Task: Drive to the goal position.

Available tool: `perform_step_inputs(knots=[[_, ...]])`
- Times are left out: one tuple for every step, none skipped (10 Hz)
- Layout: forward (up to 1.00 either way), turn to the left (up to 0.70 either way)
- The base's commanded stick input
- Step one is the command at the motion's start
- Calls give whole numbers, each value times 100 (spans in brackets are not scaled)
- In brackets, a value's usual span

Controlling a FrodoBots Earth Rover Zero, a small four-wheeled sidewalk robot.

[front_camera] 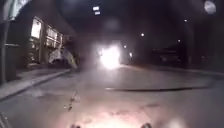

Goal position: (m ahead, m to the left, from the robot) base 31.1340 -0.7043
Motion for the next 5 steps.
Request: perform_step_inputs(knots=[[100, 0], [100, 0], [100, 0], [100, 40], [100, 40]])
